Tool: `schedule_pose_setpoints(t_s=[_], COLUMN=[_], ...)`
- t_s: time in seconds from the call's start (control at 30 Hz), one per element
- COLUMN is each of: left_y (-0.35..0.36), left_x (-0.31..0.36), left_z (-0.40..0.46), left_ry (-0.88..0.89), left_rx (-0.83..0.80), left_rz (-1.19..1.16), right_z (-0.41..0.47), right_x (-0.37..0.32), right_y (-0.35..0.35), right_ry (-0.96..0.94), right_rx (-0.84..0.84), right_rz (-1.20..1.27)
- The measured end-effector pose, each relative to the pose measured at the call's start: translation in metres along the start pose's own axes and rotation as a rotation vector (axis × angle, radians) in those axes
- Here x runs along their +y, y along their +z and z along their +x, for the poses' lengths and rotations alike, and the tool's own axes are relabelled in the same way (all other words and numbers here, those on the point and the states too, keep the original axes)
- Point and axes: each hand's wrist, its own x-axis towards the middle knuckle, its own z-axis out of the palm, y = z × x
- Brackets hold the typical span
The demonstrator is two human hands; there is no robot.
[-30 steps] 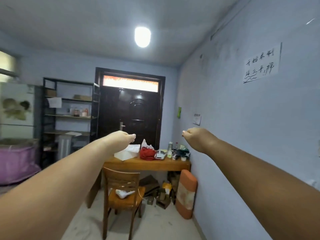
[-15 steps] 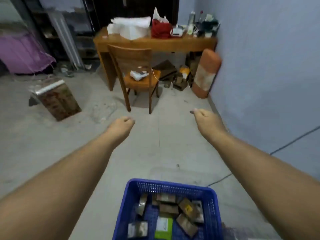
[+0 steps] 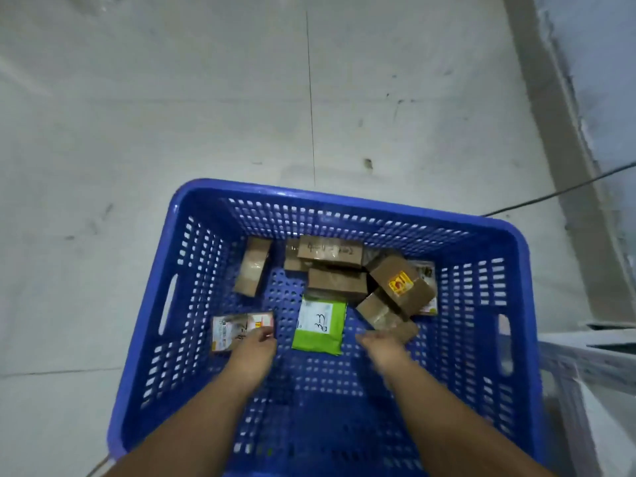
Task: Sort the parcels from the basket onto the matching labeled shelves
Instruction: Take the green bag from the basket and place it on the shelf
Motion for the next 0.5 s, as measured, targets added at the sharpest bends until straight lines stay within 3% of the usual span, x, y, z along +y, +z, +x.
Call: schedule_pose_setpoints(t_s=[0.1, 0.17, 0.27, 0.37, 0.43, 0.5], left_y=[0.026, 0.036, 0.045, 0.049, 0.049, 0.049], left_x=[-0.038, -0.053, -0.060, -0.062, -0.057, -0.054], left_z=[0.055, 0.078, 0.094, 0.100, 0.099, 0.092], left_ry=[-0.086, -0.147, -0.144, -0.140, -0.135, -0.159], left_rx=[-0.085, -0.105, -0.091, -0.091, -0.063, -0.041], left_rz=[0.038, 0.051, 0.060, 0.040, -0.012, -0.115], right_z=[0.095, 0.132, 0.174, 0.185, 0.182, 0.171], right_x=[0.012, 0.013, 0.019, 0.023, 0.025, 0.024], right_y=[0.050, 0.072, 0.099, 0.120, 0.131, 0.138], right_ry=[0.106, 0.159, 0.173, 0.078, 0.006, -0.036], right_rx=[-0.048, 0.006, 0.192, 0.372, 0.345, 0.266], right_rz=[-0.055, 0.093, 0.271, 0.178, 0.104, 0.295])
